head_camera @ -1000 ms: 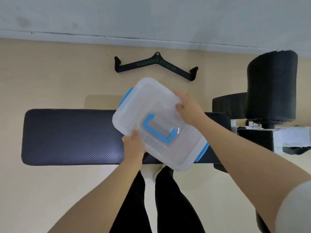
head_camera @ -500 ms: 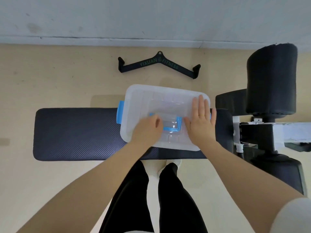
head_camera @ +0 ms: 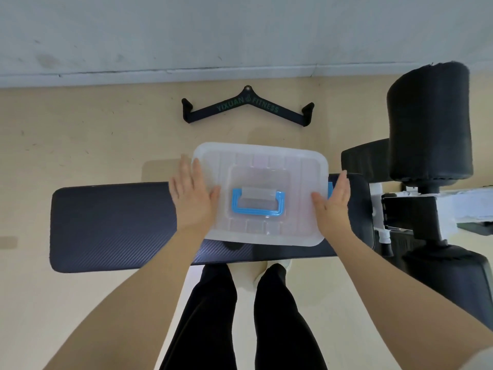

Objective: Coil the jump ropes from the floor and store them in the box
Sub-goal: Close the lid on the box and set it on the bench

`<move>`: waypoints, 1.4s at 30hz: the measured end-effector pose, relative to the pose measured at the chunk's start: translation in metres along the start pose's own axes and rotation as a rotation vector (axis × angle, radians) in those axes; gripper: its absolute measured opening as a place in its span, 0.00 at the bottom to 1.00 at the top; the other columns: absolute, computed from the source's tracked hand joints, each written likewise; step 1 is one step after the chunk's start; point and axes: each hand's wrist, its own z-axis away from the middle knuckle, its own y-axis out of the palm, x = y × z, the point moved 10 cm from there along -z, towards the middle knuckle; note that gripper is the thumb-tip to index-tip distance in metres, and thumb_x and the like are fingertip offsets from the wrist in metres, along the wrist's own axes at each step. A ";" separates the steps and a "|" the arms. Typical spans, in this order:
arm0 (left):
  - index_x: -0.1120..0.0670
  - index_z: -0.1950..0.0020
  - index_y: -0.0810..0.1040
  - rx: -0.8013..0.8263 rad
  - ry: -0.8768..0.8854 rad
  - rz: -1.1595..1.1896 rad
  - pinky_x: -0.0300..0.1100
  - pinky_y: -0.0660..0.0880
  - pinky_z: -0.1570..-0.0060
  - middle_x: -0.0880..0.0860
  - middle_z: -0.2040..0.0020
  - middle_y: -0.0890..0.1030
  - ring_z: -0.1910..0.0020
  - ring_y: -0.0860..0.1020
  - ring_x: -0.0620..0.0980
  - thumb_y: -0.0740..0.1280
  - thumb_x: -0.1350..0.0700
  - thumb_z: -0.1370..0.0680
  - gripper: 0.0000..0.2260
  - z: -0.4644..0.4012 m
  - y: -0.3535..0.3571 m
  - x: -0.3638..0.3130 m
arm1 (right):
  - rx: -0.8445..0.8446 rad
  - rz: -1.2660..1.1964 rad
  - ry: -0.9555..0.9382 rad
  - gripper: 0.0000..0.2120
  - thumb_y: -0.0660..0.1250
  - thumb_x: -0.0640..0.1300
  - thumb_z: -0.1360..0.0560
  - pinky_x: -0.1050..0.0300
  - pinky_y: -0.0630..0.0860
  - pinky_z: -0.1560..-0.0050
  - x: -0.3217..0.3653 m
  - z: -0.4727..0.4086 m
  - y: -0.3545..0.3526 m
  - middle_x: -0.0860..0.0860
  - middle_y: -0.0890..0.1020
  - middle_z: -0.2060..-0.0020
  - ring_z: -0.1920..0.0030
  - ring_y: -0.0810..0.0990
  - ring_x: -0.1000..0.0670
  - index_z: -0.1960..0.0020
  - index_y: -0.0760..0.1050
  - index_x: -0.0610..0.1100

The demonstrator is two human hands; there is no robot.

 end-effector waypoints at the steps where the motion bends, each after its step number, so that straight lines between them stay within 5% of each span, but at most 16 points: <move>1: 0.61 0.24 0.54 0.024 -0.197 0.062 0.55 0.50 0.28 0.62 0.25 0.57 0.26 0.58 0.61 0.65 0.45 0.24 0.36 0.003 0.000 0.024 | 0.004 -0.110 0.075 0.37 0.61 0.48 0.22 0.40 0.67 0.33 -0.006 0.003 -0.003 0.47 0.57 0.26 0.30 0.65 0.41 0.24 0.38 0.51; 3: 0.59 0.28 0.59 0.066 -0.445 0.303 0.56 0.68 0.37 0.60 0.34 0.71 0.36 0.70 0.61 0.68 0.40 0.28 0.37 0.011 0.004 0.057 | 0.022 -0.147 0.173 0.39 0.63 0.50 0.23 0.43 0.71 0.38 -0.012 0.006 -0.006 0.45 0.66 0.30 0.36 0.72 0.42 0.23 0.41 0.49; 5: 0.59 0.36 0.69 0.091 -0.458 0.412 0.51 0.75 0.48 0.56 0.47 0.77 0.46 0.76 0.58 0.67 0.41 0.27 0.28 0.012 0.005 0.062 | 0.003 -0.026 0.173 0.35 0.65 0.52 0.24 0.46 0.73 0.41 -0.010 0.006 -0.013 0.44 0.71 0.34 0.39 0.75 0.42 0.24 0.51 0.45; 8: 0.60 0.45 0.76 0.031 -0.401 0.386 0.44 0.70 0.56 0.56 0.52 0.77 0.54 0.75 0.54 0.67 0.45 0.25 0.19 0.005 -0.005 0.058 | -0.011 0.138 0.122 0.21 0.64 0.52 0.24 0.51 0.76 0.49 -0.002 0.005 -0.017 0.44 0.78 0.44 0.52 0.76 0.48 0.36 0.68 0.42; 12: 0.59 0.61 0.73 0.009 -0.347 0.205 0.42 0.62 0.65 0.60 0.57 0.74 0.61 0.72 0.57 0.64 0.50 0.23 0.13 0.000 -0.011 0.048 | -0.027 0.423 0.118 0.13 0.60 0.48 0.22 0.55 0.71 0.62 0.015 0.007 -0.021 0.46 0.76 0.56 0.59 0.74 0.47 0.44 0.71 0.40; 14: 0.59 0.61 0.72 0.005 -0.357 0.158 0.43 0.63 0.65 0.61 0.55 0.74 0.61 0.71 0.56 0.63 0.51 0.22 0.13 0.002 -0.014 0.046 | -0.028 0.524 0.159 0.11 0.59 0.45 0.21 0.55 0.71 0.62 0.022 0.012 -0.022 0.46 0.75 0.57 0.59 0.75 0.46 0.43 0.70 0.39; 16: 0.59 0.51 0.76 0.030 -0.323 0.192 0.44 0.68 0.61 0.59 0.49 0.76 0.56 0.73 0.55 0.62 0.50 0.22 0.13 0.003 -0.014 0.044 | -0.049 0.628 0.145 0.14 0.59 0.39 0.23 0.52 0.74 0.51 0.033 0.022 -0.018 0.43 0.76 0.48 0.49 0.76 0.44 0.38 0.66 0.39; 18: 0.57 0.37 0.72 0.091 -0.240 0.334 0.46 0.72 0.51 0.55 0.42 0.75 0.45 0.74 0.54 0.62 0.48 0.22 0.17 0.008 -0.010 0.041 | -0.125 0.749 -0.071 0.21 0.58 0.36 0.25 0.49 0.66 0.36 0.061 0.034 -0.006 0.42 0.70 0.37 0.38 0.70 0.41 0.33 0.62 0.41; 22: 0.57 0.25 0.59 0.122 -0.310 0.557 0.50 0.63 0.30 0.54 0.27 0.64 0.29 0.64 0.52 0.59 0.50 0.20 0.25 0.035 -0.012 0.066 | 0.076 0.815 -0.529 0.18 0.55 0.38 0.23 0.54 0.60 0.34 0.107 0.070 0.066 0.47 0.68 0.35 0.37 0.66 0.44 0.34 0.67 0.46; 25: 0.62 0.32 0.69 0.171 -0.415 0.460 0.46 0.67 0.38 0.57 0.38 0.74 0.37 0.72 0.55 0.57 0.53 0.19 0.18 0.059 -0.014 0.106 | 0.266 0.901 -0.587 0.18 0.55 0.40 0.22 0.55 0.62 0.36 0.106 0.085 0.114 0.47 0.71 0.37 0.38 0.69 0.45 0.33 0.66 0.44; 27: 0.66 0.47 0.75 0.224 -0.498 0.346 0.47 0.69 0.51 0.60 0.53 0.76 0.49 0.76 0.60 0.56 0.58 0.19 0.14 0.071 -0.018 0.134 | 0.284 0.925 -0.507 0.18 0.57 0.44 0.22 0.54 0.63 0.36 0.103 0.084 0.119 0.46 0.70 0.38 0.38 0.69 0.44 0.33 0.65 0.43; 29: 0.65 0.61 0.70 0.319 -0.571 0.241 0.47 0.66 0.59 0.61 0.63 0.72 0.61 0.72 0.59 0.54 0.61 0.20 0.13 0.088 -0.023 0.159 | 0.337 0.962 -0.439 0.19 0.59 0.46 0.22 0.53 0.66 0.37 0.099 0.086 0.122 0.46 0.70 0.37 0.38 0.69 0.44 0.32 0.65 0.42; 34: 0.57 0.46 0.74 0.452 -0.483 0.097 0.44 0.67 0.53 0.60 0.47 0.77 0.54 0.70 0.55 0.56 0.60 0.20 0.09 0.106 -0.055 0.193 | 0.406 0.851 -0.257 0.15 0.58 0.50 0.22 0.55 0.71 0.51 0.108 0.090 0.109 0.46 0.77 0.48 0.50 0.76 0.45 0.41 0.72 0.42; 37: 0.60 0.46 0.75 0.514 -0.493 0.101 0.44 0.71 0.50 0.58 0.48 0.78 0.52 0.75 0.55 0.58 0.63 0.21 0.08 0.117 -0.073 0.197 | 0.491 0.861 -0.290 0.10 0.57 0.47 0.22 0.57 0.68 0.53 0.117 0.111 0.108 0.43 0.77 0.50 0.53 0.74 0.45 0.56 0.72 0.43; 42: 0.62 0.47 0.76 0.480 -0.528 0.262 0.43 0.73 0.46 0.59 0.48 0.78 0.51 0.77 0.53 0.58 0.61 0.20 0.09 0.144 -0.110 0.190 | 0.601 0.922 -0.328 0.08 0.56 0.45 0.21 0.59 0.67 0.51 0.118 0.163 0.118 0.50 0.74 0.57 0.52 0.73 0.47 0.57 0.70 0.46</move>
